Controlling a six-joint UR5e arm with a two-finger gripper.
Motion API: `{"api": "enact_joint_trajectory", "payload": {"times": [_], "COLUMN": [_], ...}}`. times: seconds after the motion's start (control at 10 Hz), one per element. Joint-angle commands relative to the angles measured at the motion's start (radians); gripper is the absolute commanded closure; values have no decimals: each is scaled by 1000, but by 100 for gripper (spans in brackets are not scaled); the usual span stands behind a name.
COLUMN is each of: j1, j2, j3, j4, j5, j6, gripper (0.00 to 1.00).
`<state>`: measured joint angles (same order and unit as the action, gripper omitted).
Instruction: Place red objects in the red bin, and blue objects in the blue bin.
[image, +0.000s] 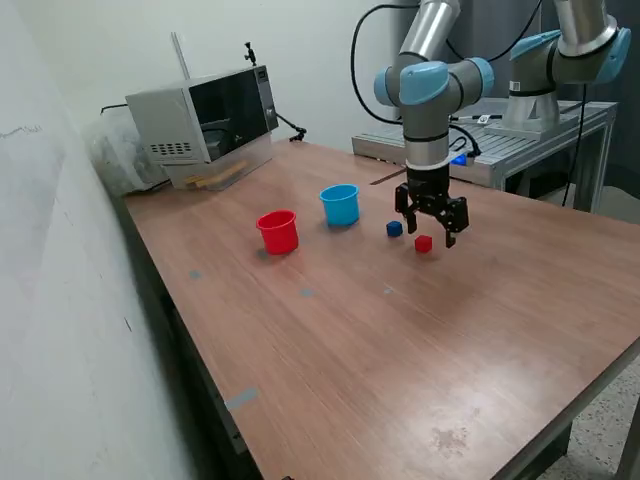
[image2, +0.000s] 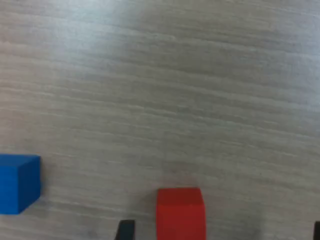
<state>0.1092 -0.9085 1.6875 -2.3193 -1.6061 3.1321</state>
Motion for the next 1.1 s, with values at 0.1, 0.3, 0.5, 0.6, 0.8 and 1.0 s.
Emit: {"api": "enact_joint_trajectory", "payload": {"times": [0.1, 0.3, 0.5, 0.6, 0.8, 1.0], "j1": [-5, -5, -5, -5, -5, -5], "j2": [7, 13, 14, 14, 14, 14], "j3": [-6, -8, -8, -8, -8, -8], "j4": [0, -2, -2, 0, -2, 0], "j5": [0, 0, 0, 0, 0, 0], "j6": [-15, -20, -30, -30, -32, -30], "gripper": [0, 0, 0, 0, 0, 0]}}
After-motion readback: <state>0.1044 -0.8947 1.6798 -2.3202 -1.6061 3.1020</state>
